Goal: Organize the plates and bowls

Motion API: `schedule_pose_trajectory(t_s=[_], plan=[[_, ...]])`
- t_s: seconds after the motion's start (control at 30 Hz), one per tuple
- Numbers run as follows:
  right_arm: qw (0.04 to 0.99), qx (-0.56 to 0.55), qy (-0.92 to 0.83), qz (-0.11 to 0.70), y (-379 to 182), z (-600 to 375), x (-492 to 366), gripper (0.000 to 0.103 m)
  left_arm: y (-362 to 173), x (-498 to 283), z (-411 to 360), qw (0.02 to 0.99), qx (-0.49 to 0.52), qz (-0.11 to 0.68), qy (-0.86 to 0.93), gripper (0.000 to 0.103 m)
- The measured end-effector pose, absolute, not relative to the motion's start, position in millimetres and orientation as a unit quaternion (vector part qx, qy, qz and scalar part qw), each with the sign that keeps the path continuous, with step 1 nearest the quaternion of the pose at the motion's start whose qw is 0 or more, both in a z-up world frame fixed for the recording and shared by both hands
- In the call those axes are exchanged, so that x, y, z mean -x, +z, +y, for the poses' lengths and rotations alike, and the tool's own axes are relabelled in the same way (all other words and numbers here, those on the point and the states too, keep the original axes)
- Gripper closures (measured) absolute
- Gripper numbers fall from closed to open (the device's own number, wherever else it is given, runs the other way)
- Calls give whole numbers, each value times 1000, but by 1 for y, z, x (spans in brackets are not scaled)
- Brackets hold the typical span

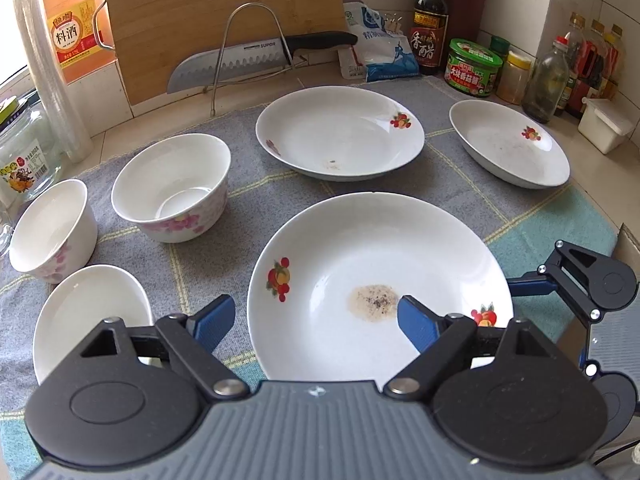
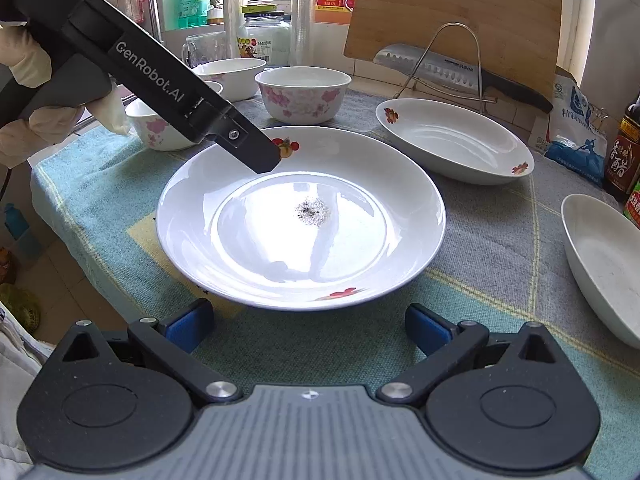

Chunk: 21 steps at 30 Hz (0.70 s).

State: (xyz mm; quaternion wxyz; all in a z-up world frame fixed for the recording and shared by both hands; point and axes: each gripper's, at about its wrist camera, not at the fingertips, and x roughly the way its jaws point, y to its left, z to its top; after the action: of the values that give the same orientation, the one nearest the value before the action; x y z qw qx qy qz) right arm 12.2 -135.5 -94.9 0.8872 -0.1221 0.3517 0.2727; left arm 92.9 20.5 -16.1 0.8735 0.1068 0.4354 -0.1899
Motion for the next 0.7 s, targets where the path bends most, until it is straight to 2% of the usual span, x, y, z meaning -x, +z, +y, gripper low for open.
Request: schedule_pose_trajectory(t_s=[0.7], plan=[[879, 134, 297, 349, -96, -125, -29, 0, -37, -142, 17, 849, -153, 462, -205, 15]])
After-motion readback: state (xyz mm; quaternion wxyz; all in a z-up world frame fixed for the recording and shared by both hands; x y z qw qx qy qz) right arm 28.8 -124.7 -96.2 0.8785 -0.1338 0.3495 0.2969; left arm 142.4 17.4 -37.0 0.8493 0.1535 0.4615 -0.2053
